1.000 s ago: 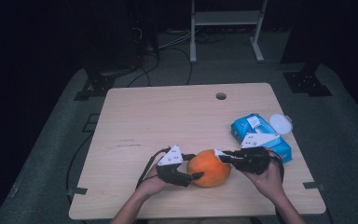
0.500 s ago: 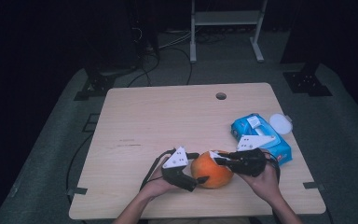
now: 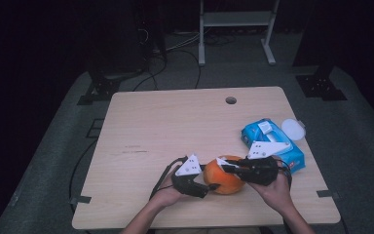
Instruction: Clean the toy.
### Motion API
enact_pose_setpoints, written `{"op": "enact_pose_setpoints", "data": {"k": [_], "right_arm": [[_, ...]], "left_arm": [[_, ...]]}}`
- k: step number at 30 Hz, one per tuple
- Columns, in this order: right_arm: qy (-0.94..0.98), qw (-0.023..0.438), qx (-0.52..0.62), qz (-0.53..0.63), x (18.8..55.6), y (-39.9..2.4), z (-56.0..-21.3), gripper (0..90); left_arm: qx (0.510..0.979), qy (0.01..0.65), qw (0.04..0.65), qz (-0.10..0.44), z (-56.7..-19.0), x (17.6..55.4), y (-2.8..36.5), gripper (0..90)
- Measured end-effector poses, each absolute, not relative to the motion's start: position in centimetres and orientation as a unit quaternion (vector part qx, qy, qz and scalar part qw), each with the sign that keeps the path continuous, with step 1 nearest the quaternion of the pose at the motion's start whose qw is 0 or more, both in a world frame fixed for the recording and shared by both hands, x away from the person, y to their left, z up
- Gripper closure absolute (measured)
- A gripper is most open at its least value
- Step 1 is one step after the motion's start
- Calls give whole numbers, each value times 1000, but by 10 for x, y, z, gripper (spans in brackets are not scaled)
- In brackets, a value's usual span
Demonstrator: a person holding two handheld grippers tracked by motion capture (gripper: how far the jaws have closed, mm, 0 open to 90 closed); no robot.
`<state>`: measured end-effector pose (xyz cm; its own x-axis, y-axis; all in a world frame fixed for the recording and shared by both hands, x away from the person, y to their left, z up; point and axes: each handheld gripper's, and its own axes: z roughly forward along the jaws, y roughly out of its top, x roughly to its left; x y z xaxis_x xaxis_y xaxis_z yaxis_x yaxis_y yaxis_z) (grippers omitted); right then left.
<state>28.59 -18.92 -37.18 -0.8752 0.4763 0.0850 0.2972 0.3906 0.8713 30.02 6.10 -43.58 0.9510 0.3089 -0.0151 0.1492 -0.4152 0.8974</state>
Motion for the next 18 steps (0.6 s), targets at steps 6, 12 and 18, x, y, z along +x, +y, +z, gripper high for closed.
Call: {"op": "enact_pose_setpoints", "data": {"k": [6,12,18], "right_arm": [[811,78,269,513,297,-210,-378,798],[806,75,253,530,289,-199,-370,798],[818,78,254,510,293,-197,-379,798]], "left_arm": [[821,142,547,83,-420,300,71,367],[822,153,542,87,-416,298,71,371],[819,157,547,72,-420,299,70,297]]}}
